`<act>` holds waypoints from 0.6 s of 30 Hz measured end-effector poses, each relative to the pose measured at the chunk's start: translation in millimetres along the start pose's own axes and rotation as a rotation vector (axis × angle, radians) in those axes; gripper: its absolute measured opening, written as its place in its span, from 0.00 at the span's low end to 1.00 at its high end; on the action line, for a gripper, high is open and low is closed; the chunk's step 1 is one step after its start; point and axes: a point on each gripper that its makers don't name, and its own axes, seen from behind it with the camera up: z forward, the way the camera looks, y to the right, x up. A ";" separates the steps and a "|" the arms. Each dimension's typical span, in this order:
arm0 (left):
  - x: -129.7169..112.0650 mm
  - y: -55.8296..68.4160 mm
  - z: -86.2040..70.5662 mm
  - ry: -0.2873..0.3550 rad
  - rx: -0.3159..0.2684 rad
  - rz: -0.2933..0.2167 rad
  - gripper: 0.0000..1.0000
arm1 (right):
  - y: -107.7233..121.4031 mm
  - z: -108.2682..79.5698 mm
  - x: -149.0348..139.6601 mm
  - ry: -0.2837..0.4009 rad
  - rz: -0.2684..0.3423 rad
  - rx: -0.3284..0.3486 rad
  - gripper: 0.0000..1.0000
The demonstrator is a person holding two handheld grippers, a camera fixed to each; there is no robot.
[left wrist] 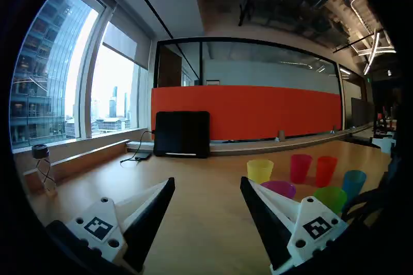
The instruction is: Pour water
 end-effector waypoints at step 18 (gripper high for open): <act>-1.1 -0.6 0.3 0.000 0.000 -0.004 0.94 | -1.3 0.1 0.3 0.000 0.000 0.000 1.00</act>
